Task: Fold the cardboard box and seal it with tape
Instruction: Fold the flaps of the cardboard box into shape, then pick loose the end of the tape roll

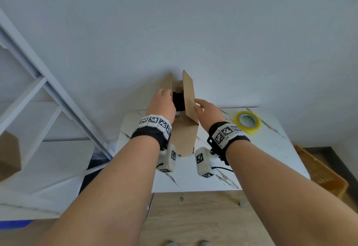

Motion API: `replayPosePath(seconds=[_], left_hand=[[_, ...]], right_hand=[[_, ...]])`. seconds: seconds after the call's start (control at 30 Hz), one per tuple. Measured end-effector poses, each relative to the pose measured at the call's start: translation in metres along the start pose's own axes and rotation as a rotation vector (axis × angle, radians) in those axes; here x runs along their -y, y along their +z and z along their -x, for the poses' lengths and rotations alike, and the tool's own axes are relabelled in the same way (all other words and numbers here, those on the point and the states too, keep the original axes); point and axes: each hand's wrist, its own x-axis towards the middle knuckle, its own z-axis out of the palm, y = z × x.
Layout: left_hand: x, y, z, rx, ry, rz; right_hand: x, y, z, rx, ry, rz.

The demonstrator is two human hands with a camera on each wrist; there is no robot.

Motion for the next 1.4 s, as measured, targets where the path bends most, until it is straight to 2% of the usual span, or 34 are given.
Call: replayPosePath(seconds=[0.27, 0.4, 0.6, 0.77, 0.93, 1.17, 1.4], left_hand=[[-0.029, -0.012, -0.005, -0.009, 0.139, -0.015], [-0.054, -0.004, -0.010, -0.036, 0.286, -0.123], [-0.119, 0.033, -0.012, 0.118, 0.396, -0.120], [-0.162, 0.087, -0.011, 0.247, 0.364, -0.132], [-0.181, 0.140, -0.017, 0.337, 0.267, -0.142], [-0.172, 0.189, -0.019, 0.419, 0.154, -0.159], [-0.159, 0.208, -0.019, 0.452, 0.023, -0.166]], right_hand=[[-0.015, -0.025, 0.013, -0.095, 0.071, 0.030], [-0.033, -0.038, 0.021, -0.144, 0.125, 0.017], [-0.083, -0.074, 0.027, -0.174, 0.248, 0.034], [-0.133, -0.107, 0.016, -0.166, 0.284, 0.076], [-0.184, -0.115, -0.016, -0.052, 0.311, 0.129], [-0.232, -0.096, -0.060, 0.146, 0.300, 0.223], [-0.254, -0.075, -0.090, 0.296, 0.185, 0.412]])
